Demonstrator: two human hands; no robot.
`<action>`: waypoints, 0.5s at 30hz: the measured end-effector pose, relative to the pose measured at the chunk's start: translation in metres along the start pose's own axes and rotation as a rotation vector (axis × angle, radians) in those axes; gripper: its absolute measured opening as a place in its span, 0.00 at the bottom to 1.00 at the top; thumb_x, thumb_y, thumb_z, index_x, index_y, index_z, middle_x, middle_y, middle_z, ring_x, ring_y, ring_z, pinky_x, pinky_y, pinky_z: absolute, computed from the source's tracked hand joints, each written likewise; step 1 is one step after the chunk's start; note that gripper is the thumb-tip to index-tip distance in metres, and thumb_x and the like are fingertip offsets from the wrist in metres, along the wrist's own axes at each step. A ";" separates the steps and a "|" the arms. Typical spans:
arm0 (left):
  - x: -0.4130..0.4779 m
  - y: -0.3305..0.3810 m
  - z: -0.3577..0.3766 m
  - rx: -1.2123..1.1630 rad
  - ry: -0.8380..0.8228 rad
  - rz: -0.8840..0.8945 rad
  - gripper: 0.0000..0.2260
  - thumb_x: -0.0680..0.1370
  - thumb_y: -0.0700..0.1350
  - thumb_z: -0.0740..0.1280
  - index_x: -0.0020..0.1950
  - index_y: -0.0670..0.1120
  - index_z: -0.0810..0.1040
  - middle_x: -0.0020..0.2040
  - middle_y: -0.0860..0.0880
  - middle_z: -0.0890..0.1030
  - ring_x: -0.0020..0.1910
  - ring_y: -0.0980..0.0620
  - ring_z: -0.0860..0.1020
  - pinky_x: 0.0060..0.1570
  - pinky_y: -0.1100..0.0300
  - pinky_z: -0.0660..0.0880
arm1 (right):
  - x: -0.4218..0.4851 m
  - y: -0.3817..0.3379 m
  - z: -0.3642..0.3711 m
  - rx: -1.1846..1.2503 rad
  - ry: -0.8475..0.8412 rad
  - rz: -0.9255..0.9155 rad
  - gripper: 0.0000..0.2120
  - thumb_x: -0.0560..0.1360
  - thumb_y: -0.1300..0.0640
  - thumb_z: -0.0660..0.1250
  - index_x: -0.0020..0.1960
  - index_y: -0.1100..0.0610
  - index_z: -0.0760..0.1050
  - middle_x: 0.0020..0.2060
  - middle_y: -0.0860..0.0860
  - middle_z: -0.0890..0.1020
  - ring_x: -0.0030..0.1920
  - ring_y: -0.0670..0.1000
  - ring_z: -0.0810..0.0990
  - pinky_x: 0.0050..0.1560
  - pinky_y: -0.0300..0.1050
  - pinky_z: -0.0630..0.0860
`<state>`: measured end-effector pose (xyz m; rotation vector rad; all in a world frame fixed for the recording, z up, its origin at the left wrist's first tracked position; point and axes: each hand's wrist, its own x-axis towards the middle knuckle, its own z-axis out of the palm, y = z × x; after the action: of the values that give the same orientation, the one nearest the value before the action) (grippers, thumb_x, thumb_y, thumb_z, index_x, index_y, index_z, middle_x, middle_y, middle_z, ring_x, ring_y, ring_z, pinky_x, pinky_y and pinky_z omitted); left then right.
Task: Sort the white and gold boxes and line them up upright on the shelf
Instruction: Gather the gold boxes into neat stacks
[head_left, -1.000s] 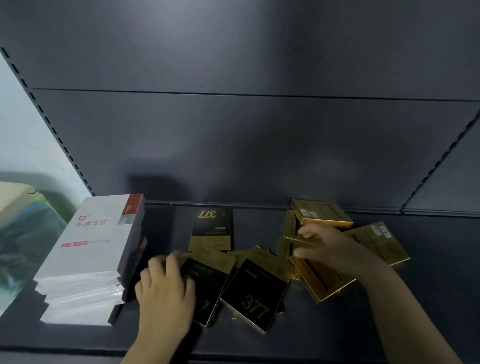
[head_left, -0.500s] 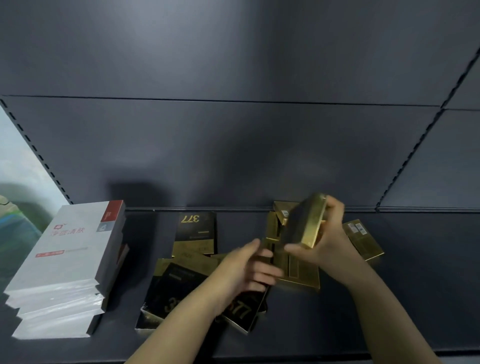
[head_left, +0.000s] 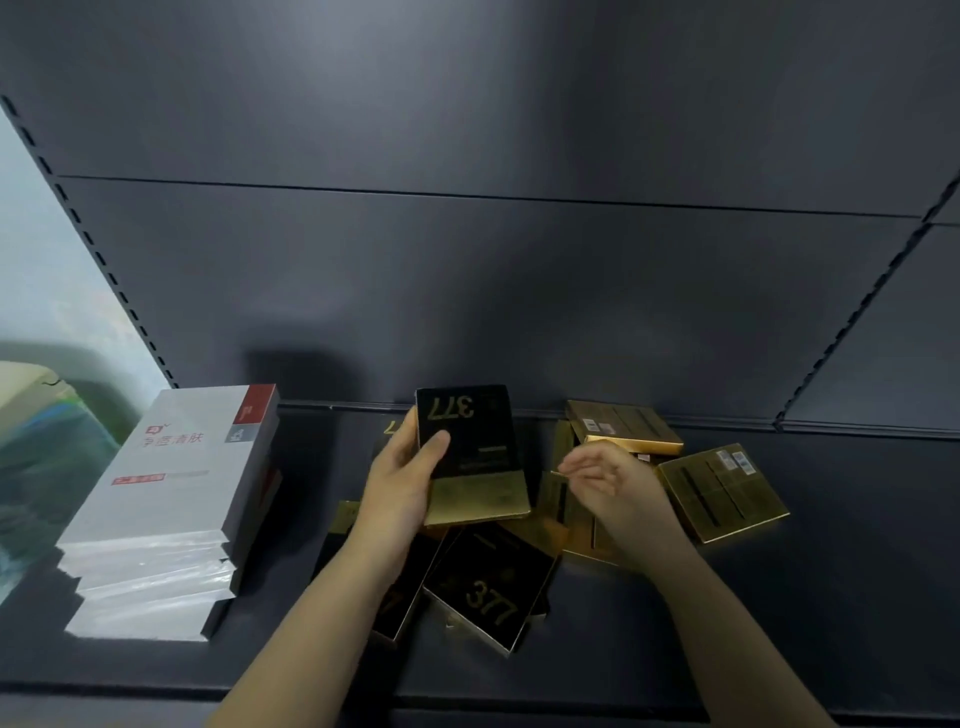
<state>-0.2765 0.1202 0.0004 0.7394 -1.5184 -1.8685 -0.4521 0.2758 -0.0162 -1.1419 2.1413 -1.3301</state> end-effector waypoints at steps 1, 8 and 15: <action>-0.001 0.001 -0.005 0.018 0.007 0.024 0.16 0.80 0.46 0.64 0.67 0.57 0.76 0.61 0.52 0.83 0.60 0.52 0.81 0.60 0.52 0.75 | 0.006 0.003 -0.005 0.004 0.028 0.051 0.14 0.75 0.65 0.68 0.48 0.46 0.75 0.46 0.45 0.82 0.49 0.41 0.81 0.48 0.36 0.79; -0.012 0.007 -0.021 0.224 -0.117 -0.074 0.21 0.76 0.44 0.70 0.69 0.50 0.75 0.56 0.53 0.85 0.55 0.56 0.83 0.60 0.58 0.76 | 0.026 -0.010 -0.011 0.261 -0.048 0.183 0.07 0.78 0.50 0.63 0.54 0.43 0.77 0.54 0.47 0.82 0.52 0.47 0.81 0.48 0.42 0.77; -0.013 0.016 -0.021 0.457 -0.352 -0.048 0.15 0.76 0.43 0.71 0.63 0.49 0.81 0.51 0.35 0.84 0.52 0.49 0.82 0.60 0.50 0.76 | 0.023 -0.043 0.020 0.222 -0.448 0.078 0.09 0.74 0.55 0.70 0.54 0.52 0.79 0.48 0.52 0.86 0.50 0.53 0.85 0.49 0.46 0.80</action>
<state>-0.2507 0.1141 0.0126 0.6684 -2.2154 -1.7678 -0.4340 0.2367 0.0140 -1.1258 1.6575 -1.1169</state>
